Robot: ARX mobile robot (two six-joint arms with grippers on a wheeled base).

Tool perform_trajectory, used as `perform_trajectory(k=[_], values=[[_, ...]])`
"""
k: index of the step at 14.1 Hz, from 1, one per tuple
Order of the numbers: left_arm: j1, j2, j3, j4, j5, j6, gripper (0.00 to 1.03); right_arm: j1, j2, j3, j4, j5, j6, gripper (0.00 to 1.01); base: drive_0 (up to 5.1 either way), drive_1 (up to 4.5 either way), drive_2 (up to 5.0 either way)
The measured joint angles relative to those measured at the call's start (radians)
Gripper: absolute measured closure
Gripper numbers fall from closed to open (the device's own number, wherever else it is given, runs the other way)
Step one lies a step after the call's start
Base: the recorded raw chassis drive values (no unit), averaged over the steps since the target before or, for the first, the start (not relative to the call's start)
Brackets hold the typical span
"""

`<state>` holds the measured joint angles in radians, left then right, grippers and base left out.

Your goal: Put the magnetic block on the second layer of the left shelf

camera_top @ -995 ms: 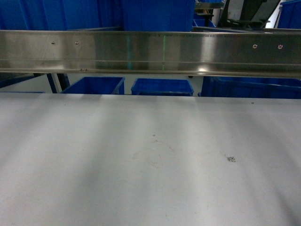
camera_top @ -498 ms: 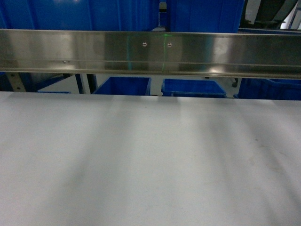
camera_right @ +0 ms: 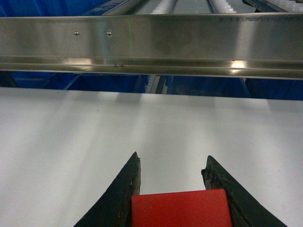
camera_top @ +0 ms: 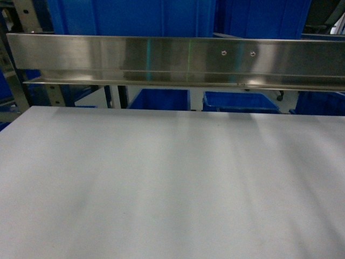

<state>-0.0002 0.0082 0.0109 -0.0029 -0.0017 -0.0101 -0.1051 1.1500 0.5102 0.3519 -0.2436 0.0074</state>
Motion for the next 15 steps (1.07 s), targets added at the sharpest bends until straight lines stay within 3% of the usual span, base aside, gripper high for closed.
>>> perform_trajectory(k=[15], values=[[0.0,0.0,0.0,-0.002,0.001,0.0,0.05,0.0,0.0,0.0,0.002,0.0,0.0,0.67,-5.0,2.41,2.4]])
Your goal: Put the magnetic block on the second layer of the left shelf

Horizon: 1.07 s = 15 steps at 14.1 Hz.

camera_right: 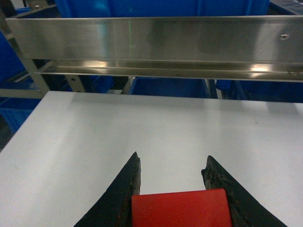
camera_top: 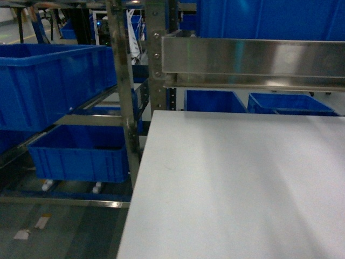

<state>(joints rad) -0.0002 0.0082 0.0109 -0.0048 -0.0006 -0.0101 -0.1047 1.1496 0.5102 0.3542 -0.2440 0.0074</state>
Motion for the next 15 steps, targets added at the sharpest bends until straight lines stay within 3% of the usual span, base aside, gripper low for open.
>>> perform_trajectory(k=[15], values=[[0.0,0.0,0.0,0.001,0.0,0.0,0.05,0.0,0.0,0.0,0.001,-0.003,0.0,0.67,-5.0,2.46,2.5]])
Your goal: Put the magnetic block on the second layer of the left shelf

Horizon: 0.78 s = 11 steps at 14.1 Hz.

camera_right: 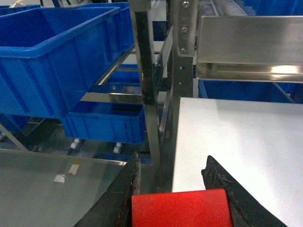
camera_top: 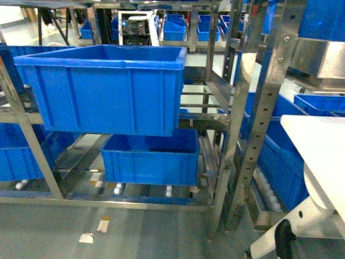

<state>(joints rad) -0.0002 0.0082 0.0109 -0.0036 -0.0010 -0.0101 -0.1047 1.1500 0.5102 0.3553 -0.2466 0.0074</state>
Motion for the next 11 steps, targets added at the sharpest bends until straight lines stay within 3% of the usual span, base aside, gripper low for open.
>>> perform_trajectory(k=[11], values=[[0.0,0.0,0.0,0.0,0.0,0.0,0.05,0.0,-0.001,0.0,0.0,0.0,0.0,0.67,-4.8,3.64,1.2]])
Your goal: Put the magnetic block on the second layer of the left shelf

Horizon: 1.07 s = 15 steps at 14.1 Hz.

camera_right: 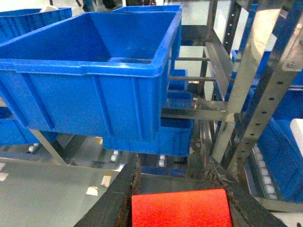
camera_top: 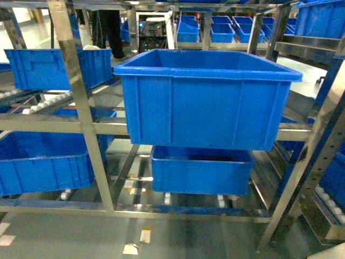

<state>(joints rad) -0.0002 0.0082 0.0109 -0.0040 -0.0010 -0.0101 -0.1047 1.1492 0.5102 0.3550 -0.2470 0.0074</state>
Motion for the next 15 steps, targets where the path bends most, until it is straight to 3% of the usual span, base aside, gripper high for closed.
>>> perform_trajectory(k=[5,8,15], values=[[0.0,0.0,0.0,0.0,0.0,0.0,0.05,0.0,0.0,0.0,0.003,0.0,0.0,0.67,-4.8,3.5,1.3],[0.0,0.0,0.0,-0.002,-0.006,0.0,0.05,0.008,-0.004,0.0,0.005,-0.012,0.0,0.67,0.0,0.0,0.0],[0.0,0.0,0.0,0.0,-0.001,0.0,0.05,0.0,-0.006,-0.002,0.0,0.0,0.0,0.68,0.1,4.22,-4.1]])
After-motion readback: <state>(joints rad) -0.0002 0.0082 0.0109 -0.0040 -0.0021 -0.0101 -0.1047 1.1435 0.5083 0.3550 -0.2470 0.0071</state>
